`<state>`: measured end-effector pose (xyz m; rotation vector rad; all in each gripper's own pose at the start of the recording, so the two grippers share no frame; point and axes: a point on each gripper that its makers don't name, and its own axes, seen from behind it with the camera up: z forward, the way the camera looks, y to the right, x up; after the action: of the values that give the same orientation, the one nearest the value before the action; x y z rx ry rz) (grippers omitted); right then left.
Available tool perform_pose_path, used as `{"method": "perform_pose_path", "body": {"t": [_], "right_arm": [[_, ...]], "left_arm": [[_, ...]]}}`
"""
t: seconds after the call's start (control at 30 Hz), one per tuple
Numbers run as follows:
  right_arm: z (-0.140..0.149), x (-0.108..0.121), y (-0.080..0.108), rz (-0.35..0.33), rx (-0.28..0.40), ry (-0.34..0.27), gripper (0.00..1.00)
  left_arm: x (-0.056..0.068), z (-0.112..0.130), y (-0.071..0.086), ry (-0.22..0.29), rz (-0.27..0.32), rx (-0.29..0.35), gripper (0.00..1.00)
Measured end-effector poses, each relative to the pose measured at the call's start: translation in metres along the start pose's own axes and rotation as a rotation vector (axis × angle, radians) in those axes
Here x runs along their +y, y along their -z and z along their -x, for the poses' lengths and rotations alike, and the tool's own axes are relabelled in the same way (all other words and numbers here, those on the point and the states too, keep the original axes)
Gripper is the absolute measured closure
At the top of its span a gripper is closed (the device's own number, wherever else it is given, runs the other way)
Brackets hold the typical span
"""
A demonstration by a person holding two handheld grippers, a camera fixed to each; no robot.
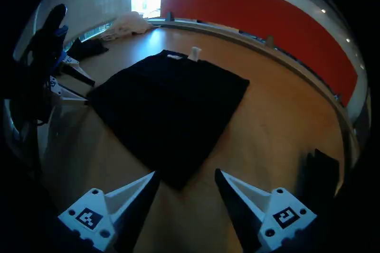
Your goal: Fold towel
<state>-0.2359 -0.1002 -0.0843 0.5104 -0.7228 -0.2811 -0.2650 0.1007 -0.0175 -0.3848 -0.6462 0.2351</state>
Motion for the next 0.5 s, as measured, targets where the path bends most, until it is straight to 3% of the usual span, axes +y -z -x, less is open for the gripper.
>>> {"method": "perform_pose_path", "body": {"t": [0.2,0.5], "right_arm": [[0.0033,-0.0023,-0.0007,-0.019,-0.007,-0.017,0.31],[0.0084,-0.0082,-0.0035,-0.033,-0.013,-0.006,0.41]], "left_arm": [[0.0044,0.0006,0.0001,-0.016,-0.002,-0.005,0.36],[0.0065,0.0007,0.0002,0.0,-0.011,-0.013,0.39]]}}
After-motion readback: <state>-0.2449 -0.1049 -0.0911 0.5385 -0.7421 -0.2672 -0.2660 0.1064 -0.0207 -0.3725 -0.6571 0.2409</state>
